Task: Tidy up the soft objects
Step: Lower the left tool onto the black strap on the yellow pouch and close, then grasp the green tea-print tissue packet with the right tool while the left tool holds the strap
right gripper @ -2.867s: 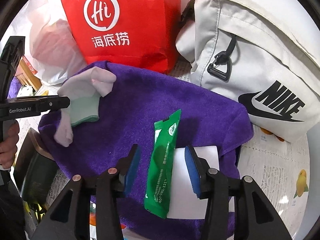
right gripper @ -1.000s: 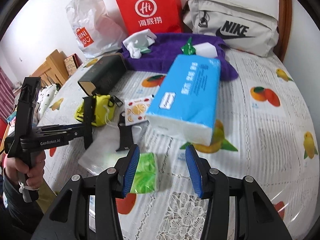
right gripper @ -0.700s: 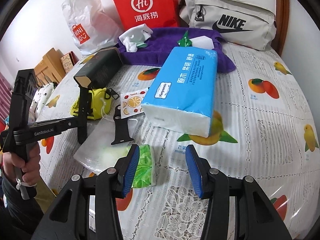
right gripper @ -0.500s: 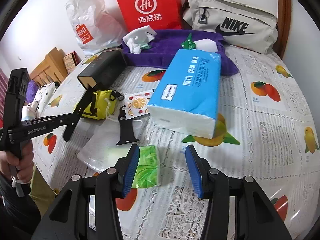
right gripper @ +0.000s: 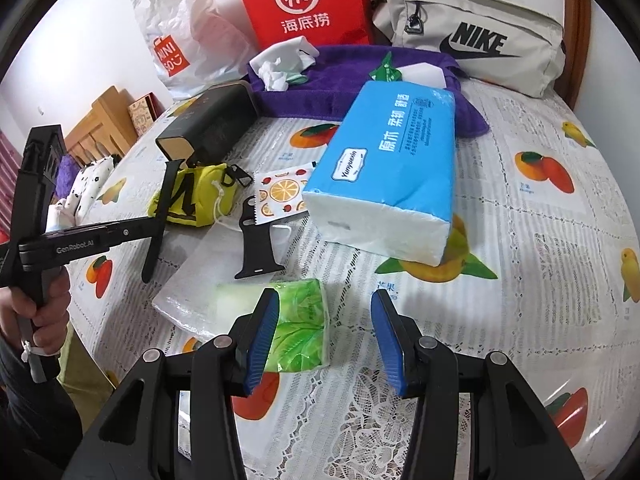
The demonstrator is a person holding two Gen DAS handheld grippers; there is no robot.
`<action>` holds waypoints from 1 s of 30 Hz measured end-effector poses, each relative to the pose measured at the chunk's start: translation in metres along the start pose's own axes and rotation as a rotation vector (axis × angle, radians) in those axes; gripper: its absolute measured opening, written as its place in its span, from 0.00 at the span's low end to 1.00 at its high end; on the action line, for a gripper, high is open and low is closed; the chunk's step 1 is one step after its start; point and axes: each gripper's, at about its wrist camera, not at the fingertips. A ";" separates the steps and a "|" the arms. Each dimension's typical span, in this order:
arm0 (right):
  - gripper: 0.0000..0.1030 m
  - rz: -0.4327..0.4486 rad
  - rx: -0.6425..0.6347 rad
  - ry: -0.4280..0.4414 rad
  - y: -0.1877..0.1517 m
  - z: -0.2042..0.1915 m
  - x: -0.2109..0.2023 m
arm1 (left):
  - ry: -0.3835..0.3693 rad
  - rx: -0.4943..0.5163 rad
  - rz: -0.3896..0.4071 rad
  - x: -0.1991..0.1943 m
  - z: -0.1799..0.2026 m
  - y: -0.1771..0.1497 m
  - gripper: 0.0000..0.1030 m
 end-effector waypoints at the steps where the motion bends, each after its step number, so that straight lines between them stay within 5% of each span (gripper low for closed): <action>1: 0.46 -0.004 -0.001 0.002 0.000 0.000 0.001 | 0.025 0.009 -0.001 0.002 0.003 0.001 0.34; 10: 0.46 -0.011 -0.006 0.011 -0.001 -0.001 0.005 | 0.211 0.089 -0.022 0.020 0.024 0.000 0.34; 11: 0.46 -0.013 -0.006 0.014 -0.002 -0.001 0.006 | 0.220 0.096 -0.019 0.020 0.026 0.000 0.26; 18: 0.46 -0.006 -0.021 0.009 -0.008 -0.005 0.001 | 0.095 0.023 0.009 0.001 0.007 -0.003 0.19; 30: 0.48 -0.011 -0.037 0.040 -0.020 -0.012 -0.002 | 0.065 -0.020 0.049 -0.018 -0.010 -0.010 0.19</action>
Point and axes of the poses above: each gripper's, at about its wrist camera, not at the fingertips, and x roughly the way its jaws point, z to its right, y to its top, and after that the axes turned 2 degrees about x, right-handed
